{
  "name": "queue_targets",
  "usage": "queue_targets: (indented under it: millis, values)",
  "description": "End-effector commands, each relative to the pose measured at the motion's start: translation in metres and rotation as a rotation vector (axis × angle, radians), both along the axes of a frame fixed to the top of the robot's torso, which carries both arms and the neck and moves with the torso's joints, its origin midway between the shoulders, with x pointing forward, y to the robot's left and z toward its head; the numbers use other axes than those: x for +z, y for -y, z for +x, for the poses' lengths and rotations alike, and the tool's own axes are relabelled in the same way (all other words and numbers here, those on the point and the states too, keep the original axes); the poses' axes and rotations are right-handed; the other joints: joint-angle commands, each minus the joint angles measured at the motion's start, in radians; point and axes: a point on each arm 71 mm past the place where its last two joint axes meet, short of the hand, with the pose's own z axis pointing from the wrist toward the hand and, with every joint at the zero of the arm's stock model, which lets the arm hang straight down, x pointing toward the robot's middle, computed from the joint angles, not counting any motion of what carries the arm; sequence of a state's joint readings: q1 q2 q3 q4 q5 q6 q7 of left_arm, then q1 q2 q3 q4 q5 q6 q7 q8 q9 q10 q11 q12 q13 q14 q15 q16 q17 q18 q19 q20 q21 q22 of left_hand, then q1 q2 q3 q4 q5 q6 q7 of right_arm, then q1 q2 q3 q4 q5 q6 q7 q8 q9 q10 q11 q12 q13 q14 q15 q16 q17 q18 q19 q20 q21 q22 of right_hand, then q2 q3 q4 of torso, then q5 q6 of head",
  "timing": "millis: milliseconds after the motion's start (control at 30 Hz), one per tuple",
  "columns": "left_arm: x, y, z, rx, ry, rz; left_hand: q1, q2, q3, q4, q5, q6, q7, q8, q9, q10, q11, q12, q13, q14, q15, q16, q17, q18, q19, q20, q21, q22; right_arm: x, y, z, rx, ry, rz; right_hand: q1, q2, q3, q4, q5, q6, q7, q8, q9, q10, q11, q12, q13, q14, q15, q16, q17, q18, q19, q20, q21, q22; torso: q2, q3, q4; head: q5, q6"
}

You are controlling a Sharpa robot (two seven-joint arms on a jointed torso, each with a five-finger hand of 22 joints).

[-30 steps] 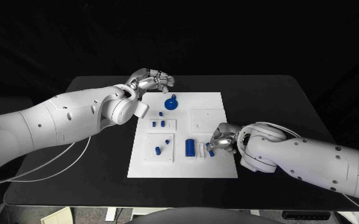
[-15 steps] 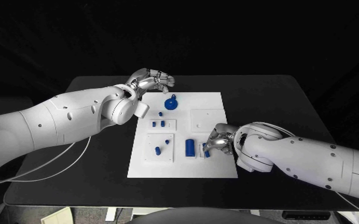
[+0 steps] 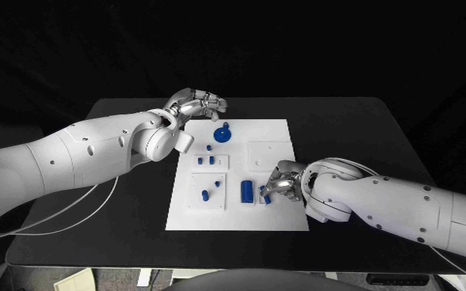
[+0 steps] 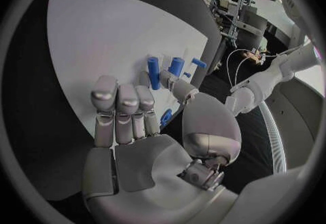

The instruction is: Assemble the parts on the task board

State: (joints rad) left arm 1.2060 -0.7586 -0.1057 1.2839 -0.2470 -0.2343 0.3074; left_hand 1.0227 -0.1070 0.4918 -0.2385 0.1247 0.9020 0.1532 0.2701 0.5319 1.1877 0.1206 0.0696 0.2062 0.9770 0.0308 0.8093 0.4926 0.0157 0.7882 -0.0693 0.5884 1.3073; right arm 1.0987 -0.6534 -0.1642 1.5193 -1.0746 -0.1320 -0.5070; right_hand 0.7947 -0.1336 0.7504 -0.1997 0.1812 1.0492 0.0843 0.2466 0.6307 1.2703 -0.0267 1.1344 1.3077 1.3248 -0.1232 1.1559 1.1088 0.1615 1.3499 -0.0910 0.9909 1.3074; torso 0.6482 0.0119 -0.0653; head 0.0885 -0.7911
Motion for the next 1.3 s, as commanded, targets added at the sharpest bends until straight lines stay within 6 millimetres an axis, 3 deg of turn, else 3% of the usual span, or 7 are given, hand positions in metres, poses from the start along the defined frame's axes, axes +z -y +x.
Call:
queue_targets:
  millis: [33, 600, 833, 1067, 1300]
  values:
    - [0.0008, 0.0029, -0.0005, -0.019, 0.003, -0.006, -0.009, -0.002, -0.001, 0.005, -0.004, -0.006, 0.002, 0.005, -0.002, -0.002, 0.001, 0.003, -0.001, 0.005, 0.000, -0.004, 0.002, 0.021, 0.001, 0.001, -0.005, 0.004, -0.0010, -0.0023, -0.0016, 0.018, -0.017, 0.005, -0.013, -0.001, -0.001, 0.006, -0.007, 0.004, 0.002, -0.002, -0.002, -0.005, 0.001, -0.001, 0.015, 0.000, -0.008, -0.006, 0.001, 0.100, -0.001, -0.006, -0.004, 0.005, 0.000, -0.0002, 0.0004, 0.001, 0.000]
    - [0.0007, 0.0022, -0.0004, -0.017, 0.002, -0.005, -0.010, -0.002, -0.001, 0.006, -0.004, -0.006, 0.002, 0.005, -0.002, -0.002, 0.001, 0.003, -0.001, 0.005, 0.000, -0.005, 0.003, 0.021, 0.001, 0.001, -0.005, 0.005, -0.0011, -0.0029, -0.0021, 0.021, -0.023, 0.008, -0.022, -0.003, -0.008, 0.020, -0.021, 0.008, 0.000, 0.000, -0.002, -0.004, 0.000, -0.001, 0.015, -0.001, -0.009, -0.007, 0.002, 0.100, -0.002, -0.006, -0.004, 0.006, 0.000, -0.0005, 0.0001, 0.002, -0.001]
    - [0.0007, 0.0026, -0.0004, -0.018, 0.002, -0.005, -0.011, -0.002, -0.001, 0.007, -0.004, -0.006, 0.002, 0.005, -0.002, -0.002, 0.001, 0.003, -0.002, 0.005, 0.000, -0.005, 0.003, 0.021, 0.001, 0.001, -0.006, 0.005, -0.0012, -0.0037, -0.0026, 0.027, -0.027, 0.010, -0.042, -0.037, -0.007, 0.062, -0.119, 0.009, -0.001, -0.001, -0.005, -0.006, -0.001, -0.003, 0.013, -0.001, -0.010, -0.008, 0.003, 0.100, -0.003, -0.009, -0.007, 0.008, 0.000, 0.0000, -0.0005, 0.004, -0.003]
    - [0.0007, 0.0023, -0.0003, -0.017, 0.002, -0.004, -0.010, -0.002, -0.001, 0.007, -0.004, -0.006, 0.002, 0.005, -0.002, -0.003, 0.001, 0.003, -0.002, 0.005, 0.000, -0.006, 0.003, 0.021, 0.001, 0.001, -0.006, 0.006, -0.0009, -0.0040, -0.0030, 0.027, -0.026, 0.012, -0.053, -0.067, -0.007, 0.089, -0.131, 0.008, -0.002, 0.000, -0.005, -0.006, -0.002, -0.003, 0.013, -0.001, -0.011, -0.008, 0.005, 0.100, -0.001, -0.011, -0.007, 0.008, 0.000, 0.0002, -0.0001, 0.004, -0.004]
    - [0.0007, 0.0023, -0.0003, -0.017, 0.002, -0.004, -0.010, -0.002, -0.001, 0.006, -0.004, -0.007, 0.002, 0.005, -0.002, -0.003, 0.001, 0.003, -0.002, 0.005, 0.000, -0.006, 0.004, 0.021, 0.001, 0.001, -0.006, 0.006, -0.0006, -0.0036, -0.0036, 0.027, -0.027, 0.013, -0.053, -0.072, -0.006, 0.101, -0.132, 0.008, -0.002, 0.001, -0.003, -0.006, -0.003, -0.002, 0.013, -0.001, -0.012, -0.008, 0.006, 0.100, 0.000, -0.013, -0.007, 0.008, 0.000, 0.0001, -0.0001, 0.004, -0.004]
